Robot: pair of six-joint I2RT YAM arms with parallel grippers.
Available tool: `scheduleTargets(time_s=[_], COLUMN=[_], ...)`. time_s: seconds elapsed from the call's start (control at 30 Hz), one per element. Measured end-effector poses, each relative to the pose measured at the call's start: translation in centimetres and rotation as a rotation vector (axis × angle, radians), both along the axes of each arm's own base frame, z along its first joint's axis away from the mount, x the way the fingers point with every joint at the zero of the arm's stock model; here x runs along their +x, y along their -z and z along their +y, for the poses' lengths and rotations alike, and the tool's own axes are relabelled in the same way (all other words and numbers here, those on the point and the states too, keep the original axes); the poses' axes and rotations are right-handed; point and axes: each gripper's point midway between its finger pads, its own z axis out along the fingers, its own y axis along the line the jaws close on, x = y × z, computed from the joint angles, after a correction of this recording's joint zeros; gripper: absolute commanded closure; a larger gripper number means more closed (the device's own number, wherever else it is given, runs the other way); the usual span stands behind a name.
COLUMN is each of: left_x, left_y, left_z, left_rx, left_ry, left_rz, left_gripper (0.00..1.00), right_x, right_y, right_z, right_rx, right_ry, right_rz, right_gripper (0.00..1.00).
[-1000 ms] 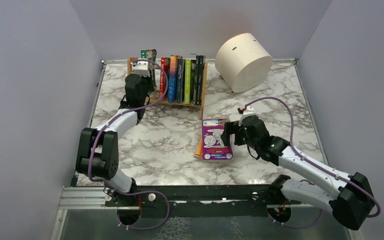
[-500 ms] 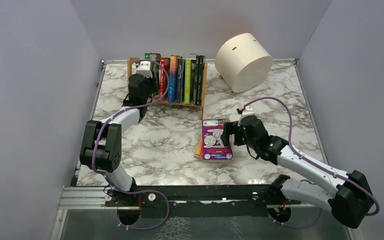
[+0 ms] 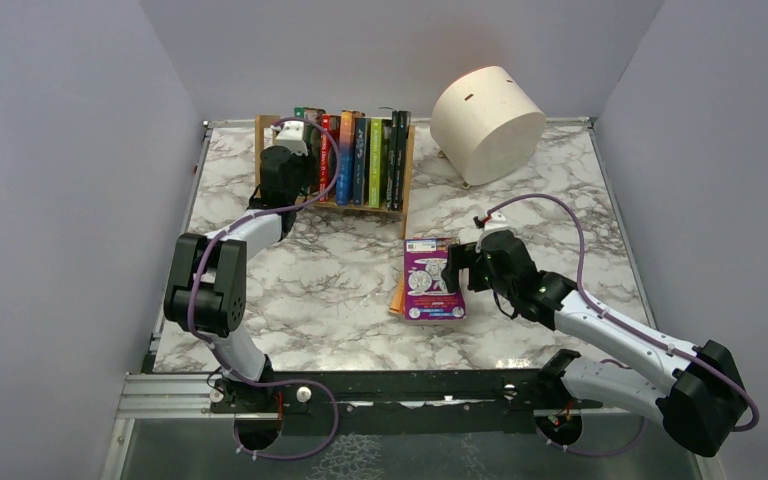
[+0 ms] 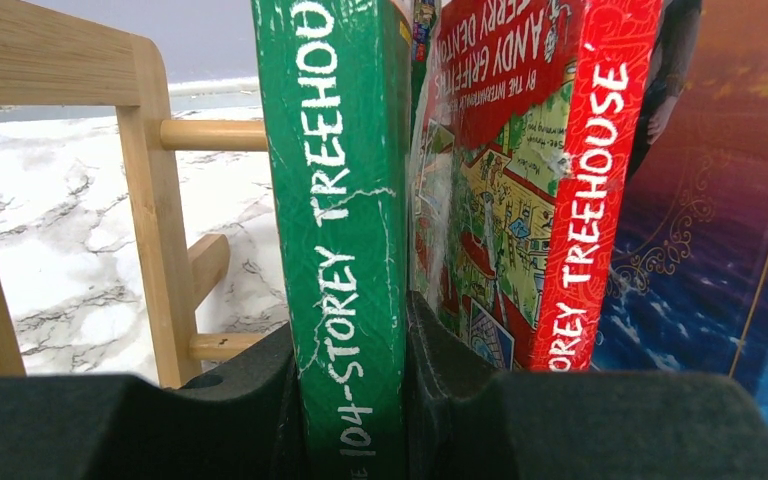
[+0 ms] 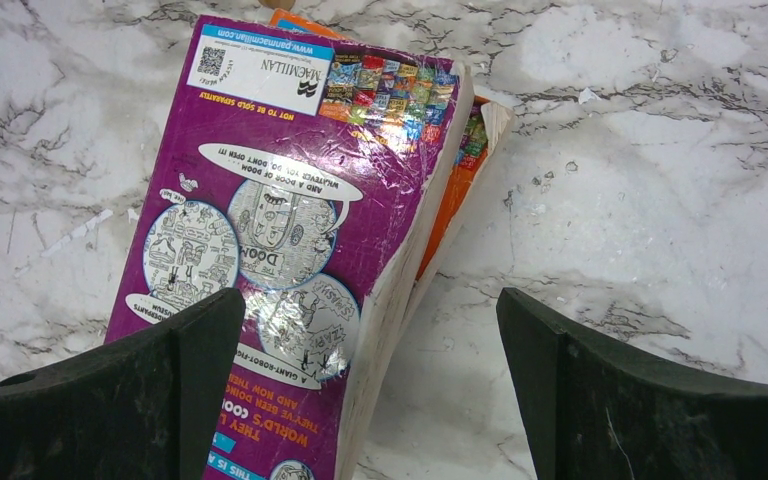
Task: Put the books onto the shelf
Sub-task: Place the book on the shelf.
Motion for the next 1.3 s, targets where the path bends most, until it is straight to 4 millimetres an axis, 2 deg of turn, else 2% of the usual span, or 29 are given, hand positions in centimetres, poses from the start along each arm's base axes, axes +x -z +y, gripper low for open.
scheduleTargets(time_s=[0.23,0.43,0.57,0.77,1.0,1.13,1.3], left_x=[0.4,0.7,0.7,1.3,1.3,0.8,-1.2], left_y=[0.2,-0.4,-0.4,-2.0,-2.4,-3.7,-7.5], left_z=[-0.2,-0.4,-0.4,-0.8,-0.8,-0.4,1.3], left_rx=[-0.002,-0.013,-0.020,-0.034,-0.048,-0.056,-0.070], left_ry=[0.008,0.009,0.010,0.021,0.019,0.001,-0.081], left_rz=[0.013,0.012,0.014,-0.026,-0.035,-0.059,-0.136], left_gripper=[1.00,0.76,0.70,0.64,0.58,0.56,0.55], right_x=[0.0,0.0,0.0,0.0,0.1,0.1,0.1], right_y=[0.1,0.2,0.3,0.3,0.3,0.1,-0.5], right_z=[-0.1,-0.1,-0.1,-0.1,-0.1,-0.1,-0.2], right_rx=[-0.005,-0.008,-0.009,-0.009,-0.010,-0.007,0.006], right_ry=[0.003,0.003,0.004,0.004,0.006,0.006,0.010], right_rz=[0.001,0.005,0.005,0.006,0.005,0.001,-0.016], right_gripper=[0.04,0.04,0.04,0.04,0.04,0.04,0.04])
